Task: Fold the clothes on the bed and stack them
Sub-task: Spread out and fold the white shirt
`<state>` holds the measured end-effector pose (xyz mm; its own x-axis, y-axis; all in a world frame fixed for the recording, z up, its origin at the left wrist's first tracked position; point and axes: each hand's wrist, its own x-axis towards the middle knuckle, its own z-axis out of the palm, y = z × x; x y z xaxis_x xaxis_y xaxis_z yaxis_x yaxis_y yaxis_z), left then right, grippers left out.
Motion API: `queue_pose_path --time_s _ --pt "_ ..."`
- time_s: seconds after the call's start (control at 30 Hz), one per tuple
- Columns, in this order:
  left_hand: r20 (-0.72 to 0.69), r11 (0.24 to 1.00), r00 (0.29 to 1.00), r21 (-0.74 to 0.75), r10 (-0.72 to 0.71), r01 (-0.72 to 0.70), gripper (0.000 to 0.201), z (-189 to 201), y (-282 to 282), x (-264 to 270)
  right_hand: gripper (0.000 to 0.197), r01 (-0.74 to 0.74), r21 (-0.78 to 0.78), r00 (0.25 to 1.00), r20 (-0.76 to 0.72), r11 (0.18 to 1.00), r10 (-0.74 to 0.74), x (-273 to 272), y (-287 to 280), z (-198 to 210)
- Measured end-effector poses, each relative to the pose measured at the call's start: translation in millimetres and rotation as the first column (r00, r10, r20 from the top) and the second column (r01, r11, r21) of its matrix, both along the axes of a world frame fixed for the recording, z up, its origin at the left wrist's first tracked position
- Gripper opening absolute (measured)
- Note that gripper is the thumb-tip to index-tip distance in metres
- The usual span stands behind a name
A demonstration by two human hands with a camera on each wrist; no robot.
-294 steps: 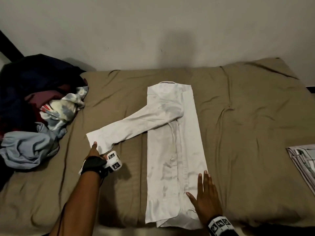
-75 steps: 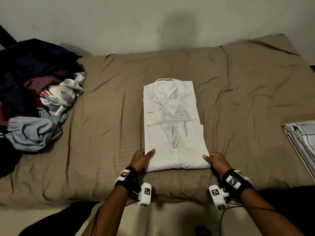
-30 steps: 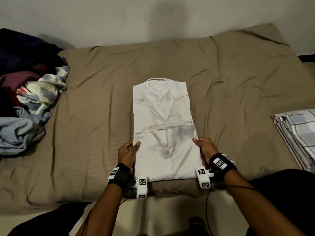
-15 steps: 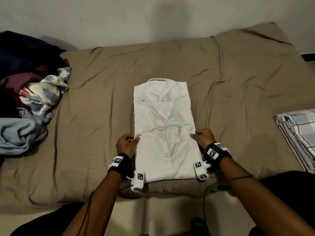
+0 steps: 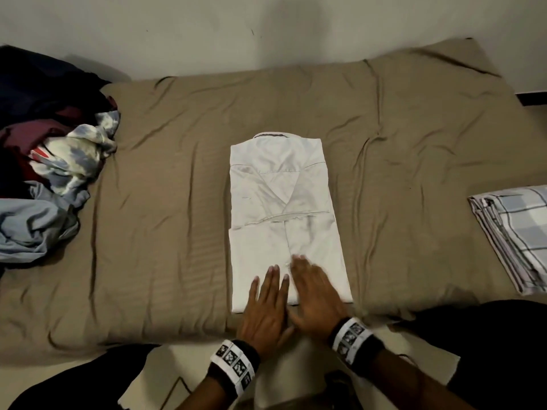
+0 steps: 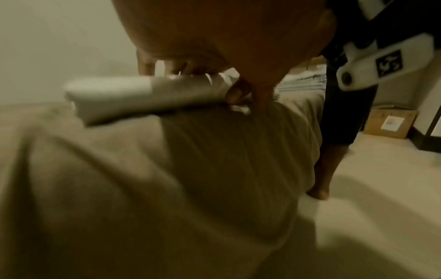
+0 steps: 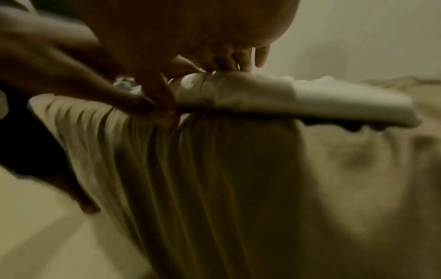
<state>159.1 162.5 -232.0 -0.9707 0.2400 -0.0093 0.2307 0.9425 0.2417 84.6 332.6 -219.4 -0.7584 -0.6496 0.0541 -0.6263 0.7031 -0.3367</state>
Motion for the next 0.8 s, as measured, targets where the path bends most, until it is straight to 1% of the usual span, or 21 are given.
queue_pose_path --time_s 0.03,0.07,0.13,0.2,0.3,0.4,0.5,0.57,0.63,0.7,0.77,0.8 --pt "0.032 1.0 0.999 -0.03 0.012 -0.011 0.083 -10 6 3 0.082 -0.036 0.07 0.999 0.005 0.997 0.036 11 -8 -7" --pt "0.05 0.999 0.998 -0.033 0.038 -0.037 0.074 -14 7 3 0.08 -0.036 0.132 0.999 0.014 0.991 0.035 16 -12 -13" --pt "0.073 0.998 0.996 -0.032 0.052 -0.05 0.063 -18 2 1 0.076 0.019 0.2 0.999 0.043 0.98 -0.028 18 -6 -19" --pt "0.063 0.999 0.997 -0.043 0.034 -0.032 0.058 -20 -11 2 0.076 0.042 0.243 0.997 0.05 0.969 -0.056 15 10 -21" --pt "0.032 0.999 0.999 -0.027 0.029 -0.028 0.064 -16 -29 2 0.072 0.024 0.306 0.998 0.042 0.952 -0.038 9 35 -18" --pt "0.063 0.999 0.997 -0.023 0.047 -0.046 0.071 -13 -40 1 0.071 0.028 0.378 0.995 0.074 0.925 -0.06 0 55 -15" --pt "0.105 0.99 0.985 -0.017 0.138 -0.137 0.073 -17 -60 8 0.071 0.073 0.443 0.992 0.06 0.894 -0.111 -2 72 -12" --pt "0.109 0.979 0.974 0.025 0.198 -0.202 0.082 -21 -74 10 0.069 0.101 0.468 0.989 0.051 0.878 -0.141 0 81 -13" --pt "0.109 0.968 0.966 0.065 0.235 -0.243 0.09 -24 -78 14 0.067 0.143 0.479 0.984 0.022 0.866 -0.175 0 87 -11" --pt "0.103 0.957 0.961 0.109 0.258 -0.269 0.091 -21 -76 18 0.066 0.208 0.47 0.971 0.004 0.858 -0.238 -1 87 -5" --pt "0.113 0.956 0.962 0.127 0.25 -0.264 0.104 -16 -69 20 0.069 0.241 0.417 0.967 -0.027 0.876 -0.253 2 80 3" --pt "0.128 0.962 0.963 0.107 0.239 -0.253 0.108 -13 -65 20 0.075 0.22 0.377 0.973 -0.022 0.899 -0.229 5 75 5"
